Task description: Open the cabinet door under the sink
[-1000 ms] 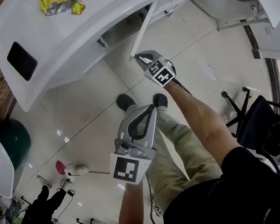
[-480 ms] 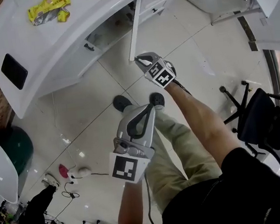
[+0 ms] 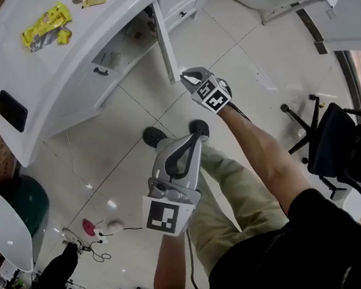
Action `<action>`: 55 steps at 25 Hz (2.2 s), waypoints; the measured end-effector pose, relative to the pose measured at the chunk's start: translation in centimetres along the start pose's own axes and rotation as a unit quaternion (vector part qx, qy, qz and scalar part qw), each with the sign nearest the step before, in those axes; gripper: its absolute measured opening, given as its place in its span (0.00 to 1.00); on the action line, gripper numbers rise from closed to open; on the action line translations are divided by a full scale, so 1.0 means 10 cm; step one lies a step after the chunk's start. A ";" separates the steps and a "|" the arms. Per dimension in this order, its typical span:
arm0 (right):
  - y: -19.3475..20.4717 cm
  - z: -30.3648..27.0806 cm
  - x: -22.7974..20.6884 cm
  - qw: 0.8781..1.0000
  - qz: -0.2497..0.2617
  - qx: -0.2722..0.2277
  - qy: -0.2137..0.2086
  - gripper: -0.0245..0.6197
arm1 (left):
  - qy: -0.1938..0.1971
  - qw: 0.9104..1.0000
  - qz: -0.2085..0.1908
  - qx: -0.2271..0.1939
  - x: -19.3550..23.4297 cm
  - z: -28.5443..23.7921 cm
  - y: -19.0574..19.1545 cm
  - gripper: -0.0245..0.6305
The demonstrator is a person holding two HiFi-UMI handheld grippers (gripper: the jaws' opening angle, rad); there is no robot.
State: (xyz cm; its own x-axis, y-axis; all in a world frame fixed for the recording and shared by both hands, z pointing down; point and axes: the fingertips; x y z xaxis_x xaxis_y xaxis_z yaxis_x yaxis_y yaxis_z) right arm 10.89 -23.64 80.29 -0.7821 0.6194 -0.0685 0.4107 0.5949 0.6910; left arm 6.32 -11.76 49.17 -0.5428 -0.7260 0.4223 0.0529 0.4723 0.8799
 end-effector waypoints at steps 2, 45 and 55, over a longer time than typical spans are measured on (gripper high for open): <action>0.06 0.05 -0.10 1.000 -0.004 0.001 0.009 0.07 | 0.006 1.000 -0.001 0.004 -0.06 -0.04 0.02 0.06; 0.42 0.57 -1.09 0.998 -0.058 -0.030 -0.016 0.06 | 0.059 0.995 -0.036 0.077 -0.41 -0.96 -0.03 0.06; 0.47 1.46 -0.72 0.995 -0.084 -0.046 0.010 0.05 | 0.033 0.994 -0.071 0.077 -0.40 -0.65 -0.40 0.06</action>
State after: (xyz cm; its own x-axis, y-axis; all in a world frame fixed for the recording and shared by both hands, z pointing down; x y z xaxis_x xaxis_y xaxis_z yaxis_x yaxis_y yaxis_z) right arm 25.28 -17.77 73.51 -0.8458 0.5039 -0.1753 0.2290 0.6396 0.7338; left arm 13.73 -13.98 45.33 -0.4785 -0.8197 0.3147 -0.1518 0.4303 0.8898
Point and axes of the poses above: the fingertips, and each gripper's own axes: z backward along the fingers, x to its left, y out of its underside, and after that the axes turned 1 degree about -y, right-handed
